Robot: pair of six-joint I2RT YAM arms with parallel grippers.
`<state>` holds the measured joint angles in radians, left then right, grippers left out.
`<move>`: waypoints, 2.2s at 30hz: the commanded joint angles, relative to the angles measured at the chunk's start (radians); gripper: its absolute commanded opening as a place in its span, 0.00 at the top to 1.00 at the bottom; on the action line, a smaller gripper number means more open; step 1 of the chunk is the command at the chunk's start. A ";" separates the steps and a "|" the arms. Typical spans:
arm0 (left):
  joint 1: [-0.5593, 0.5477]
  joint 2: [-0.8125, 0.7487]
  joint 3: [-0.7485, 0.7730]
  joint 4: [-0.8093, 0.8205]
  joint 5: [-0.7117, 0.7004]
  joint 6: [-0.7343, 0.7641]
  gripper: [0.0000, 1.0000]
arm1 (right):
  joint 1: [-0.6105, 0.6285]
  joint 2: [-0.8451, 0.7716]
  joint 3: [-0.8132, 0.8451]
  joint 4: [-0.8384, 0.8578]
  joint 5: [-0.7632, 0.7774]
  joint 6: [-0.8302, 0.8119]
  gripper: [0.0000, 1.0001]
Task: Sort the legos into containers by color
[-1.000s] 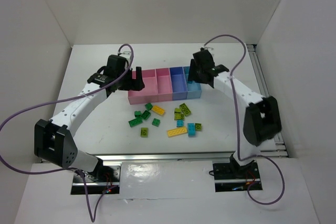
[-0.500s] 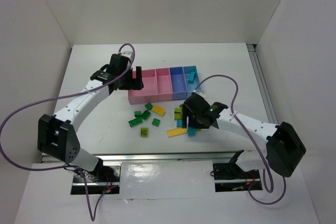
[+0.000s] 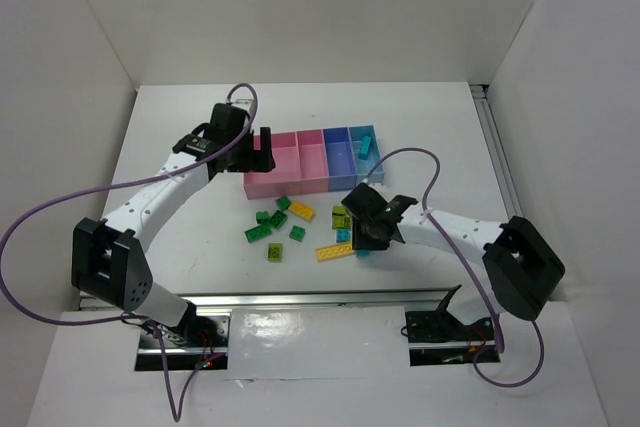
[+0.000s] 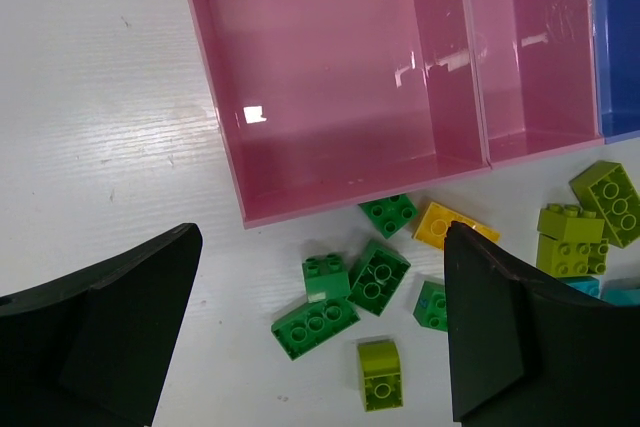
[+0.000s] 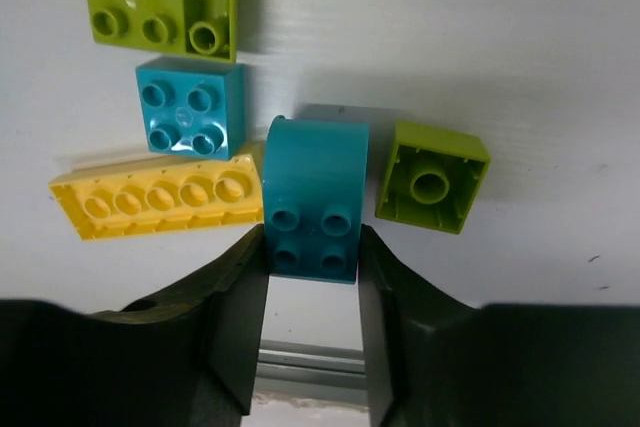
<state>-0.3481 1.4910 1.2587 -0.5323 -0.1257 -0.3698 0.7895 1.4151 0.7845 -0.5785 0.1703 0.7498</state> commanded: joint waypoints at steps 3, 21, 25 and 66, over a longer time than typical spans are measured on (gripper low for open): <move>-0.008 0.000 0.022 0.002 0.000 0.003 0.00 | 0.008 0.001 0.122 -0.036 0.126 -0.016 0.64; -0.008 -0.018 0.004 -0.008 -0.002 0.014 0.00 | -0.389 0.336 0.677 0.124 0.115 -0.363 0.63; -0.008 -0.027 0.004 -0.017 0.008 0.014 0.00 | -0.398 0.451 0.788 0.135 0.092 -0.374 0.62; -0.008 0.005 -0.005 -0.038 -0.003 -0.027 0.00 | 0.066 0.239 0.188 0.163 0.110 -0.083 0.42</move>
<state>-0.3508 1.4891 1.2564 -0.5694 -0.1310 -0.3756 0.8482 1.6417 0.9237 -0.4553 0.2340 0.6563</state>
